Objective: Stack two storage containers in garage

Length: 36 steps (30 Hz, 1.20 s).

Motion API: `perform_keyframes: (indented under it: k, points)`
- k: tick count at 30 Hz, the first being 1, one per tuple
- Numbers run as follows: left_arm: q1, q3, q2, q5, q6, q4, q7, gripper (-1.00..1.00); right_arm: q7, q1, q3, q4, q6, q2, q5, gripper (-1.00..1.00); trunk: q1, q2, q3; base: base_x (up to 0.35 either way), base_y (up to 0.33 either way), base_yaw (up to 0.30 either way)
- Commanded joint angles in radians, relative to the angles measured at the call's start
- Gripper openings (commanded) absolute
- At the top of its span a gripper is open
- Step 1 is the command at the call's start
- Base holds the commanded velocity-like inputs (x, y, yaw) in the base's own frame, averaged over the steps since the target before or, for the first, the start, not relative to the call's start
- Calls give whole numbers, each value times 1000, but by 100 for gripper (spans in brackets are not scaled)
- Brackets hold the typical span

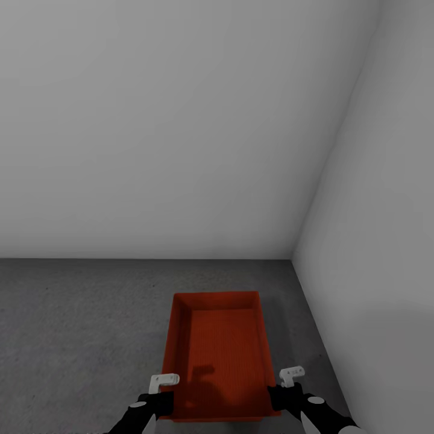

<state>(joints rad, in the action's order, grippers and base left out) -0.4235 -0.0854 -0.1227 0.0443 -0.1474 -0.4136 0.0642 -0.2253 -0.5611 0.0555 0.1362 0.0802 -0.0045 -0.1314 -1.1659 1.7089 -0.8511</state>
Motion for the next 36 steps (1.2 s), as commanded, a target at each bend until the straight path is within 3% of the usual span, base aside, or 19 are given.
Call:
perform_keyframes:
  k: [1,8,9,36]
  points:
    - [2,-17,7,2,-5,3,-1,-100,-8,0,-19,2,6,0,3,-100,-1,0,-1,0,0,0]
    - [2,-16,6,3,-6,3,6,-100,-8,0,-19,2,6,0,3,-100,-1,0,-1,0,0,0]
    - [2,-16,6,2,-6,3,6,100,-8,0,-19,2,6,0,3,100,-1,0,-1,0,0,0]
    - [2,-15,6,0,-8,1,-3,100,-9,0,-17,2,6,-2,9,100,3,-7,2,0,0,0]
